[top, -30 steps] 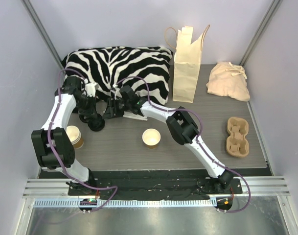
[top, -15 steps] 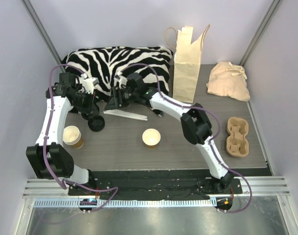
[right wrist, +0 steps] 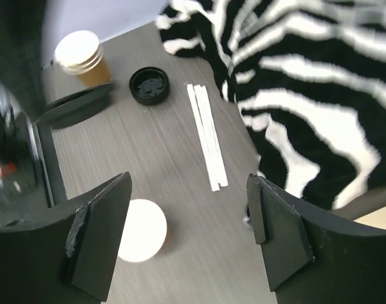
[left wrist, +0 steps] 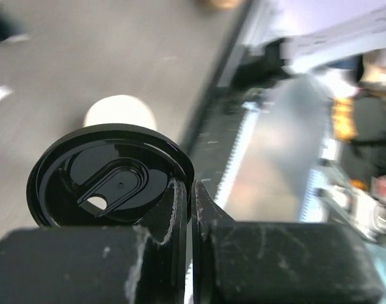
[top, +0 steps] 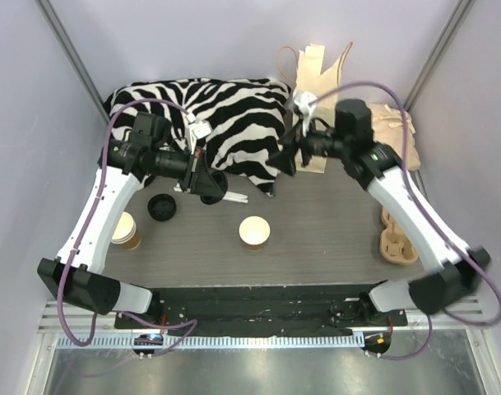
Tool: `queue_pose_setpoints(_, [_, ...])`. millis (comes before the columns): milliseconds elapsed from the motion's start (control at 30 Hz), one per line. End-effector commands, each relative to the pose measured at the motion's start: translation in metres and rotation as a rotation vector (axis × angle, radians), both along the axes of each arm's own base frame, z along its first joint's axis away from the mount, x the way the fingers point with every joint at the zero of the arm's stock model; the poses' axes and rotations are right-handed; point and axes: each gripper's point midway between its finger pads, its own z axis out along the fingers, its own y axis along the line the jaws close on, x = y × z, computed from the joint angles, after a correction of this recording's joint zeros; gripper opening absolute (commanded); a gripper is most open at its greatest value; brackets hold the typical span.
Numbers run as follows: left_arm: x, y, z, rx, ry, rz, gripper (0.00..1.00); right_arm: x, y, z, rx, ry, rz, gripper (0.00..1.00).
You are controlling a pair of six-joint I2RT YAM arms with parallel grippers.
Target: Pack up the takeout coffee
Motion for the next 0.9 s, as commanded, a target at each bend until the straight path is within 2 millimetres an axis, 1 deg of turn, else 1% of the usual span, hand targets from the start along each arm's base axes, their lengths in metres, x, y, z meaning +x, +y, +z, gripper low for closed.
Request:
queue_pose_setpoints(0, [-0.039,-0.029,0.057,-0.264,0.069,-0.159,0.00,-0.070,-0.028,0.046,-0.148,-0.503,0.124,0.82])
queue_pose_setpoints(33, [-0.052,-0.032,0.065,-0.321,0.106,-0.222,0.00,-0.078,-0.029,0.044,-0.181,-0.567,0.151,0.82])
queue_pose_setpoints(67, [-0.058,-0.033,0.069,-0.344,0.123,-0.244,0.00,-0.094,-0.025,0.049,-0.181,-0.613,0.185,0.82])
queue_pose_setpoints(100, [-0.069,-0.038,0.067,-0.353,0.147,-0.280,0.00,-0.108,-0.026,0.059,-0.187,-0.673,0.195,0.82])
queue_pose_setpoints(133, [-0.077,-0.041,0.068,-0.356,0.151,-0.306,0.00,-0.117,-0.024,0.059,-0.207,-0.716,0.222,0.82])
queue_pose_setpoints(167, [-0.087,-0.044,0.069,-0.348,0.139,-0.328,0.00,-0.137,-0.010,0.061,-0.196,-0.752,0.289,0.81])
queue_pose_setpoints(200, [-0.101,-0.051,0.067,-0.331,0.132,-0.378,0.00,-0.143,-0.009,0.064,-0.211,-0.784,0.288,0.81])
queue_pose_setpoints(233, [-0.109,-0.053,0.065,-0.316,0.128,-0.395,0.00,-0.151,-0.003,0.062,-0.222,-0.801,0.318,0.81])
queue_pose_setpoints(267, [-0.117,-0.054,0.063,-0.304,0.129,-0.408,0.00,-0.170,0.010,0.061,-0.225,-0.863,0.395,0.81])
queue_pose_setpoints(300, [-0.126,-0.056,0.059,-0.298,0.147,-0.432,0.00,-0.175,0.016,0.056,-0.242,-0.876,0.423,0.81])
queue_pose_setpoints(367, [-0.131,-0.054,0.057,-0.296,0.161,-0.437,0.00,-0.184,0.023,0.044,-0.308,-0.937,0.484,0.81])
queue_pose_setpoints(400, [-0.135,-0.052,0.057,-0.294,0.161,-0.439,0.00,-0.200,0.032,0.040,-0.311,-0.966,0.548,0.81])
queue_pose_setpoints(433, [-0.137,-0.051,0.055,-0.291,0.149,-0.450,0.00,-0.204,0.034,0.028,-0.351,-0.966,0.572,0.81])
queue_pose_setpoints(467, [-0.140,-0.049,0.053,-0.282,0.166,-0.450,0.00,-0.208,0.036,0.024,-0.362,-0.977,0.595,0.80])
queue_pose_setpoints(500, [-0.145,-0.049,0.052,-0.282,0.165,-0.461,0.00,-0.221,0.042,0.021,-0.360,-1.000,0.640,0.80])
queue_pose_setpoints(533, [-0.147,-0.049,0.048,-0.277,0.173,-0.464,0.00,-0.224,0.044,0.013,-0.378,-0.998,0.662,0.80])
queue_pose_setpoints(633, [-0.154,-0.049,0.045,-0.264,0.169,-0.481,0.00,-0.231,0.053,0.003,-0.404,-1.026,0.697,0.78])
queue_pose_setpoints(667, [-0.156,-0.048,0.042,-0.255,0.163,-0.487,0.00,-0.230,0.057,-0.001,-0.415,-1.026,0.701,0.77])
queue_pose_setpoints(833, [-0.163,-0.046,0.032,-0.229,0.181,-0.504,0.00,-0.233,0.070,-0.004,-0.413,-1.024,0.723,0.74])
queue_pose_setpoints(867, [-0.164,-0.045,0.031,-0.228,0.187,-0.505,0.00,-0.235,0.072,-0.004,-0.410,-1.024,0.733,0.69])
